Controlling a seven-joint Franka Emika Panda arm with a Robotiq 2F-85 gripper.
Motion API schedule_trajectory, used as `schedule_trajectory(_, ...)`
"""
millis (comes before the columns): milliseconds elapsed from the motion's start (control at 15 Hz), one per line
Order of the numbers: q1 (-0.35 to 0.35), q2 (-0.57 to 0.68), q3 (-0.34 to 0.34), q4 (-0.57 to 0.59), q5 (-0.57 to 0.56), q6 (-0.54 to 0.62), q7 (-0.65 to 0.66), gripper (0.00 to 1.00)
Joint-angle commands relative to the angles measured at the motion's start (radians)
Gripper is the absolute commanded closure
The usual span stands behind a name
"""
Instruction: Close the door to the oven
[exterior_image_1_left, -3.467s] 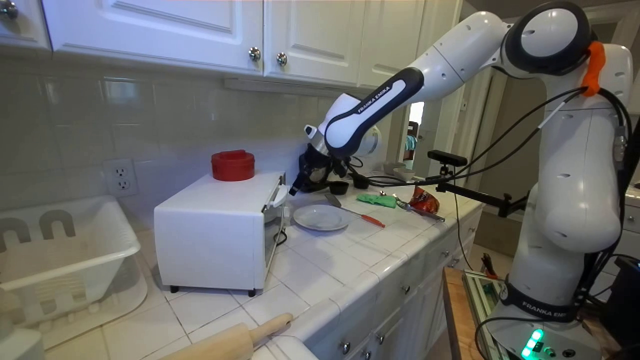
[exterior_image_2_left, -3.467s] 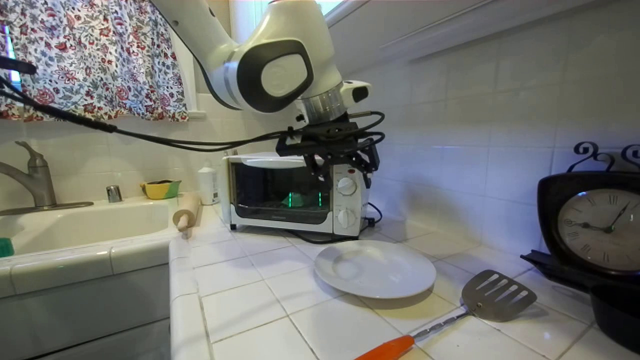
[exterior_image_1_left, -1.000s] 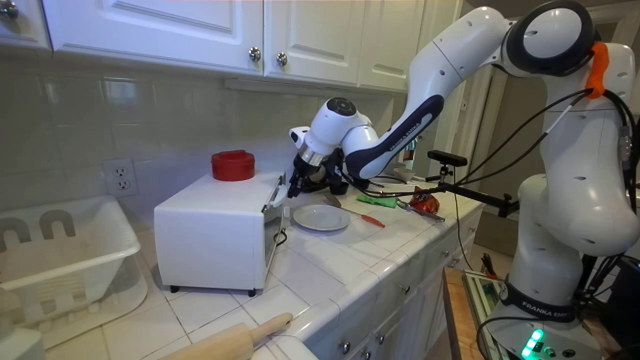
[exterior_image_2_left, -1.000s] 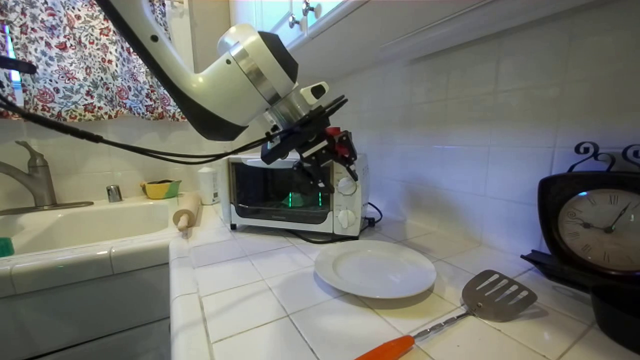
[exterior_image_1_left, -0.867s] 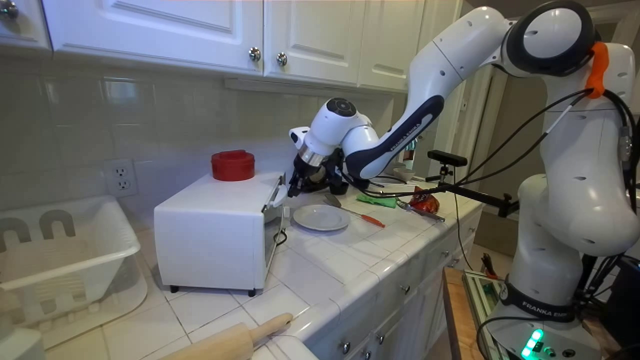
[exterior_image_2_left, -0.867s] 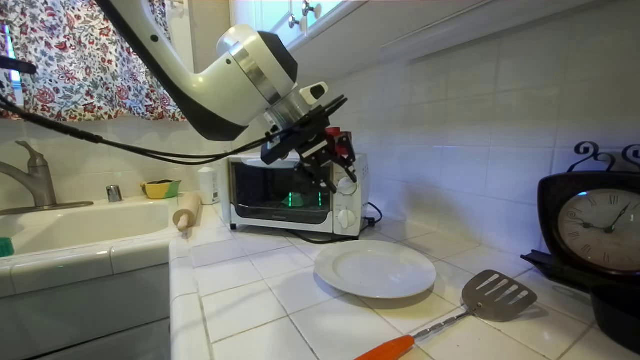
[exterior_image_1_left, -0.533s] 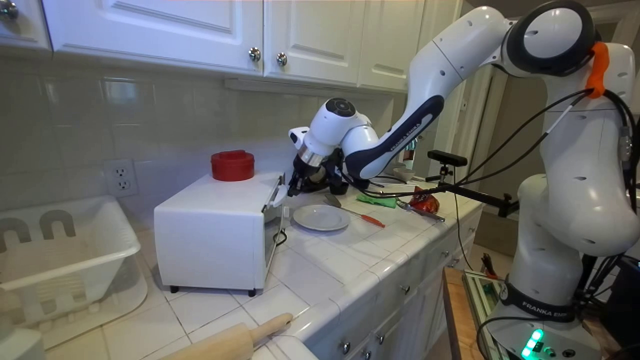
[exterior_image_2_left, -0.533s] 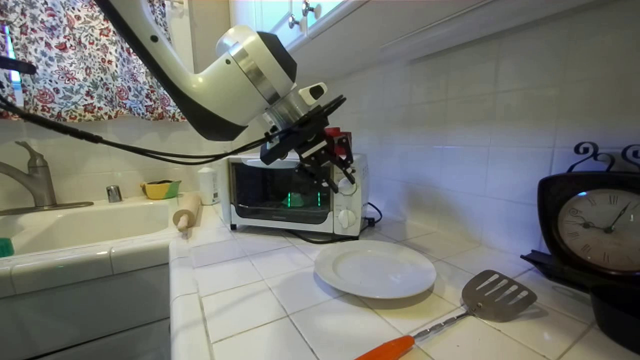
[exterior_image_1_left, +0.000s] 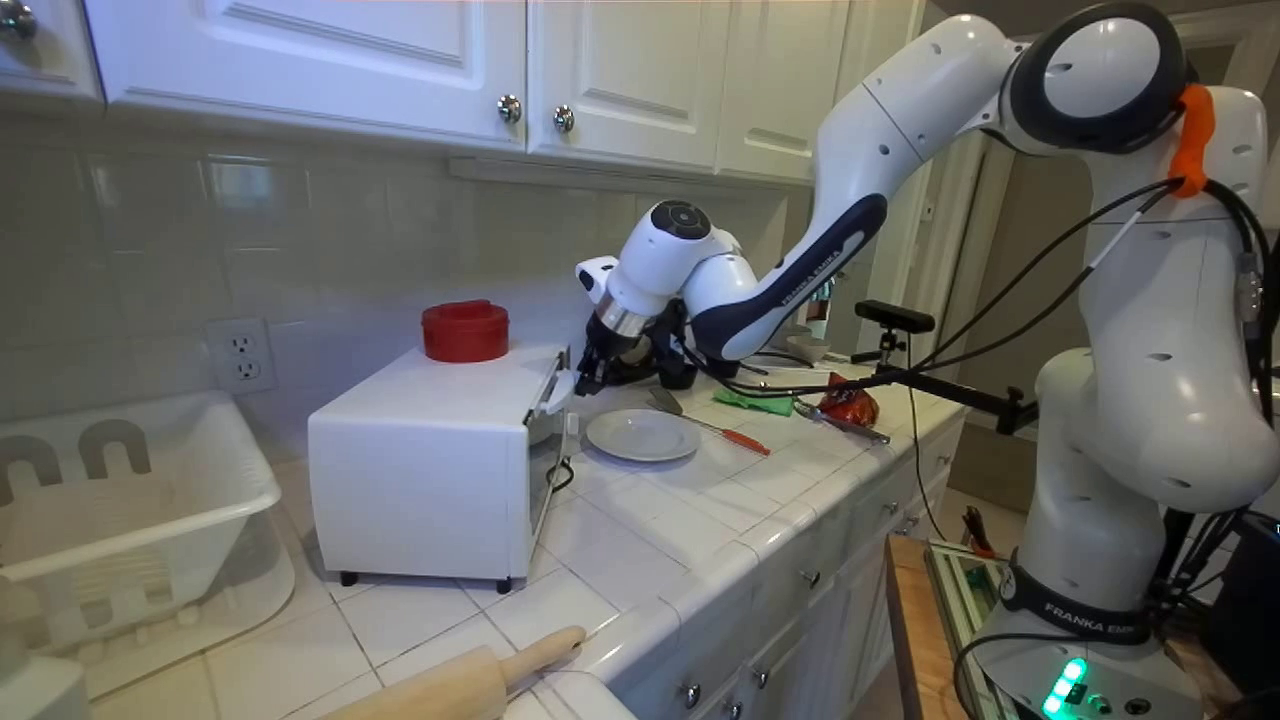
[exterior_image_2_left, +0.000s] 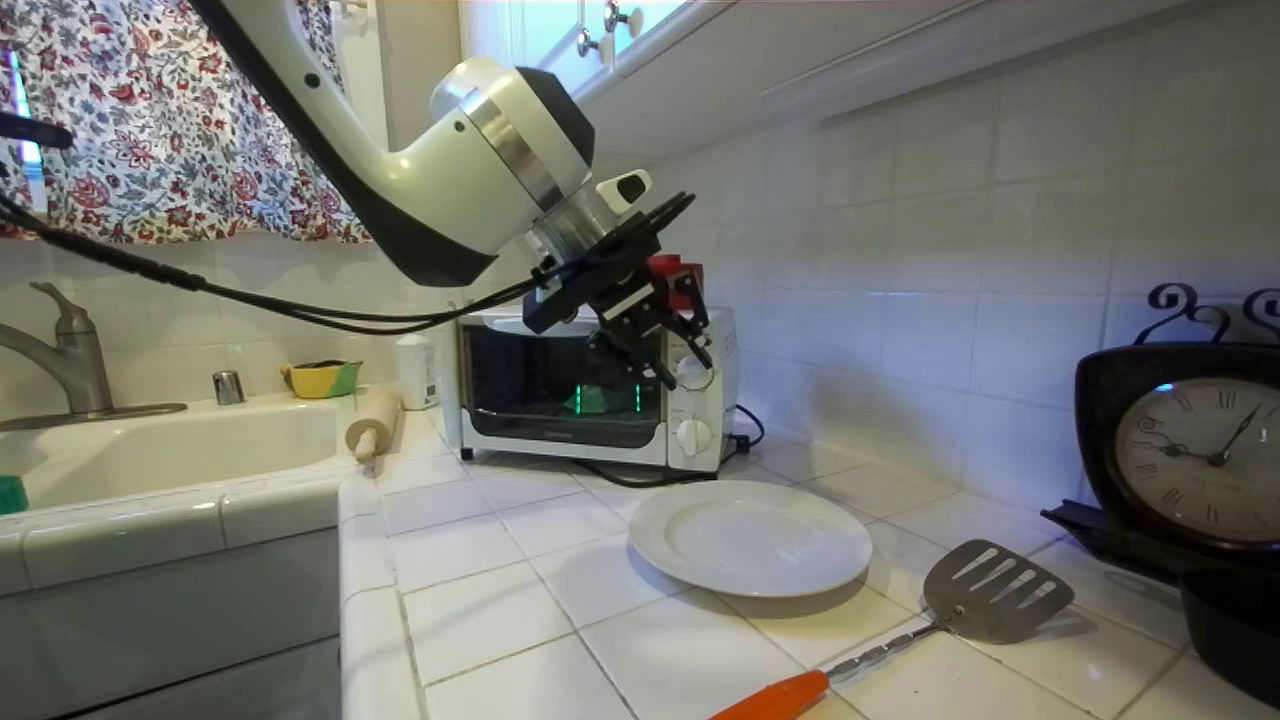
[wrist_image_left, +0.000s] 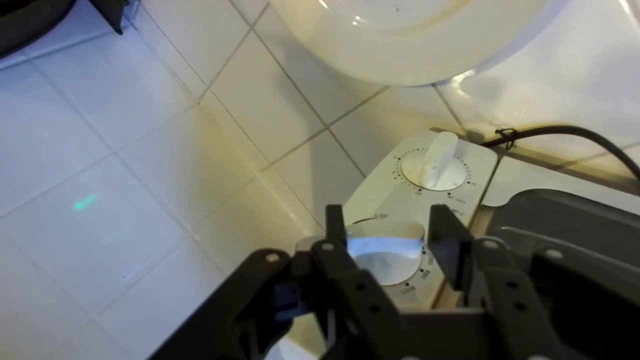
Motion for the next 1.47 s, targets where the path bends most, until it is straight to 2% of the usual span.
schedule_trajectory(0, 0.005, 0.022, -0.007, 0.031, -0.069, 0.002, 0.004, 0.48)
schedule_trajectory(200, 0.005, 0.024, -0.005, 0.035, -0.091, 0.002, -0.004, 0.38)
schedule_trajectory(333, 0.005, 0.028, -0.004, 0.041, -0.104, 0.000, -0.009, 0.41)
schedule_trajectory(467, 0.005, 0.031, -0.004, 0.045, -0.113, 0.000, -0.010, 0.54)
schedule_trajectory(533, 0.005, 0.032, -0.004, 0.048, -0.111, -0.002, -0.012, 0.66)
schedule_trajectory(733, 0.007, 0.035, -0.003, 0.053, -0.101, -0.017, -0.002, 0.82)
schedule_trajectory(933, -0.004, 0.036, 0.001, 0.046, -0.056, 0.006, -0.032, 0.82)
schedule_trajectory(1200, -0.036, 0.034, 0.022, 0.017, 0.138, 0.064, -0.153, 0.82)
schedule_trajectory(1267, -0.073, 0.031, 0.058, 0.009, 0.213, 0.076, -0.207, 0.82)
schedule_trajectory(1400, -0.098, 0.032, 0.085, -0.004, 0.373, 0.097, -0.318, 0.82)
